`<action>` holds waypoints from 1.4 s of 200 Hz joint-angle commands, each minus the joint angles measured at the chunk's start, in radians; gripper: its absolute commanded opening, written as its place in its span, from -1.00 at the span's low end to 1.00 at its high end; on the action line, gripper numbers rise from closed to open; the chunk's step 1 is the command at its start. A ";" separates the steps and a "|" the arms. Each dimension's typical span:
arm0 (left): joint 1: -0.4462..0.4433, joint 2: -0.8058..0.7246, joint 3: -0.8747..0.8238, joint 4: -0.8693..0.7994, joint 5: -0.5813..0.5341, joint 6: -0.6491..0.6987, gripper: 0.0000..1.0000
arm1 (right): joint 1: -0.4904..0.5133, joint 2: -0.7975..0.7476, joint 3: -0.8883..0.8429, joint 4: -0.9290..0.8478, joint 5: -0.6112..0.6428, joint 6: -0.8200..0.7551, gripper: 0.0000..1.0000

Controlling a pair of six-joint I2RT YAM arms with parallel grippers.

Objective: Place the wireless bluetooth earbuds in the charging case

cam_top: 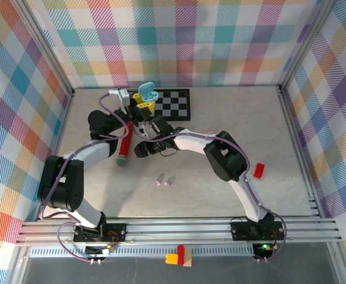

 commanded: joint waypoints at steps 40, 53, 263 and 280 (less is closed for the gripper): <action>0.016 -0.029 -0.006 0.039 0.017 -0.007 -0.24 | 0.022 0.049 0.070 -0.133 -0.030 -0.073 0.15; 0.016 -0.029 -0.007 0.039 0.017 -0.006 -0.24 | 0.024 0.041 0.061 -0.134 -0.031 -0.075 0.10; 0.019 -0.028 -0.015 0.037 0.016 0.007 -0.24 | 0.054 0.049 0.095 -0.238 0.112 -0.118 -0.51; 0.019 -0.028 -0.017 0.037 0.007 0.010 -0.24 | 0.053 0.013 0.067 -0.226 0.147 -0.114 -0.52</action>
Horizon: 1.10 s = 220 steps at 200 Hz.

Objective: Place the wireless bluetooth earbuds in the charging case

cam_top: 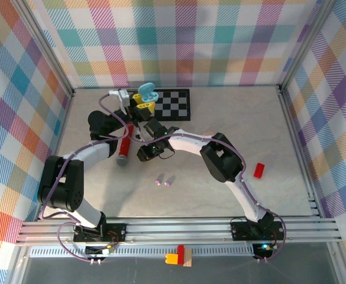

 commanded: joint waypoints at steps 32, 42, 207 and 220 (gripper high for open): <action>0.016 -0.037 -0.018 0.012 -0.009 0.033 -0.24 | 0.001 -0.122 -0.141 0.049 0.107 0.018 -0.52; 0.016 -0.046 -0.023 -0.007 -0.020 0.051 -0.24 | -0.008 -0.162 -0.191 0.079 0.114 0.037 -0.52; -0.075 -0.163 -0.211 -0.207 -0.330 0.401 -0.24 | -0.123 -0.858 -0.553 -0.007 0.382 0.082 -0.52; -0.102 -0.175 -0.218 -0.268 -0.336 0.464 -0.24 | -0.123 -0.873 -0.514 -0.035 0.383 0.069 -0.52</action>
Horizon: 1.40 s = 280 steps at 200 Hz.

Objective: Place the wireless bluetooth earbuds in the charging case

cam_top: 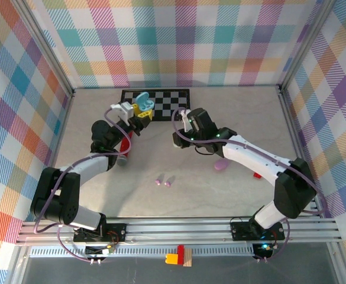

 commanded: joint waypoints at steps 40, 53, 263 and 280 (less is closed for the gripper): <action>-0.112 -0.063 -0.034 -0.213 -0.089 0.262 -0.23 | 0.013 -0.032 0.193 -0.147 0.011 -0.083 -0.52; -0.125 -0.058 -0.038 -0.213 -0.082 0.260 -0.23 | 0.015 -0.007 0.240 -0.152 0.000 -0.093 -0.52; -0.180 -0.015 -0.032 -0.179 -0.081 0.223 -0.23 | 0.045 0.177 0.415 -0.183 -0.102 -0.133 -0.50; -0.180 -0.013 -0.030 -0.177 -0.083 0.221 -0.23 | 0.047 0.176 0.410 -0.192 -0.090 -0.142 -0.50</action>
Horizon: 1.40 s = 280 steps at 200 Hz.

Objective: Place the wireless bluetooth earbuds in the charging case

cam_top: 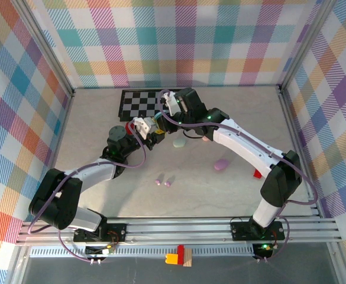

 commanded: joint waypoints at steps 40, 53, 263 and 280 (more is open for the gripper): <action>-0.007 0.014 0.027 0.033 0.017 -0.017 -0.23 | 0.009 0.006 0.010 -0.029 -0.016 -0.020 -0.49; -0.007 0.016 0.029 0.032 0.016 -0.017 -0.23 | 0.009 -0.002 0.008 -0.021 -0.024 -0.011 -0.46; -0.007 0.008 -0.011 0.129 0.081 -0.049 -0.23 | -0.051 0.132 0.311 -0.212 -0.052 0.006 -0.35; -0.007 0.013 -0.006 0.141 0.068 -0.080 -0.23 | -0.051 0.115 0.294 -0.217 -0.055 0.003 -0.35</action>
